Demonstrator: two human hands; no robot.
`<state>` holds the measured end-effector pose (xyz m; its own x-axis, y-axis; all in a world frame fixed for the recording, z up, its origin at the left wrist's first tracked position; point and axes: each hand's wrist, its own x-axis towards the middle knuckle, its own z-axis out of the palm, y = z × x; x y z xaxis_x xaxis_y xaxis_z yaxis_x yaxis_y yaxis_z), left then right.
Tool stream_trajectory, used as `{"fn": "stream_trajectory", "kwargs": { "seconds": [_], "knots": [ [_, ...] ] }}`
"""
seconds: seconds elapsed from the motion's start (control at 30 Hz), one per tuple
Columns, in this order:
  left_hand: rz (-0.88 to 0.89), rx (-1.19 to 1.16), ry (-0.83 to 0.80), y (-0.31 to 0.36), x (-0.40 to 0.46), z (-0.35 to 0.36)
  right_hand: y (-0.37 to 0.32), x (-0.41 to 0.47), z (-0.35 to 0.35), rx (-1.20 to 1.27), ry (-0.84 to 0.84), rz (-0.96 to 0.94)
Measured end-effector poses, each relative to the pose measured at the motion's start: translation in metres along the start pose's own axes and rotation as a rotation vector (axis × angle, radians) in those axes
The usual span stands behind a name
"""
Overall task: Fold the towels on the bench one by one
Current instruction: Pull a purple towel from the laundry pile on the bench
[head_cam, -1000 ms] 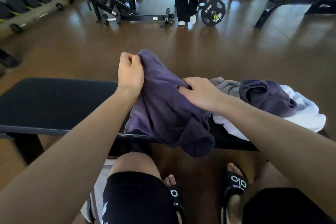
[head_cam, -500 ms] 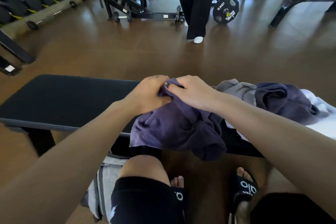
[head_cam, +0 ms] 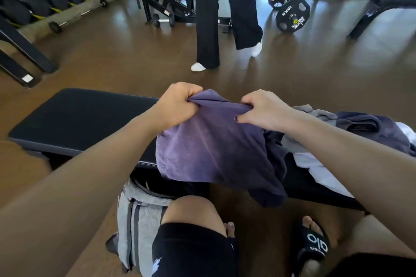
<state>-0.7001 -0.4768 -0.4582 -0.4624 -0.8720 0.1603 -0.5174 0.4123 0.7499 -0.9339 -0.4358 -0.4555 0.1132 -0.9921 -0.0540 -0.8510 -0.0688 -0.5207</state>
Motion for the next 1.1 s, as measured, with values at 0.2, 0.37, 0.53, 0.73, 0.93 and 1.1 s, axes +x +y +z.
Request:
{"fn": "stream_trajectory", "kwargs": {
  "seconds": [0.2,0.37,0.53,0.73,0.93,1.1],
  "knots": [
    [-0.314,-0.512,-0.319,0.009,-0.007,-0.014,-0.001,0.010,0.004,0.135,0.026,0.062],
    [-0.333,-0.332,0.016,-0.014,-0.006,-0.017,0.019,0.012,0.007,0.032,0.083,0.132],
    [-0.188,0.474,0.078,-0.035,-0.007,-0.025,0.031,0.014,0.021,-0.133,-0.002,0.142],
    [-0.220,0.845,0.384,-0.030,0.005,-0.057,0.007,0.036,-0.017,-0.187,0.240,0.145],
    [-0.227,0.719,0.848,-0.017,0.024,-0.120,-0.040,0.053,-0.068,0.025,0.692,-0.029],
    [-0.226,0.886,0.675,-0.064,-0.011,-0.104,-0.031,0.027,-0.025,-0.171,0.538,-0.181]
  ]
}}
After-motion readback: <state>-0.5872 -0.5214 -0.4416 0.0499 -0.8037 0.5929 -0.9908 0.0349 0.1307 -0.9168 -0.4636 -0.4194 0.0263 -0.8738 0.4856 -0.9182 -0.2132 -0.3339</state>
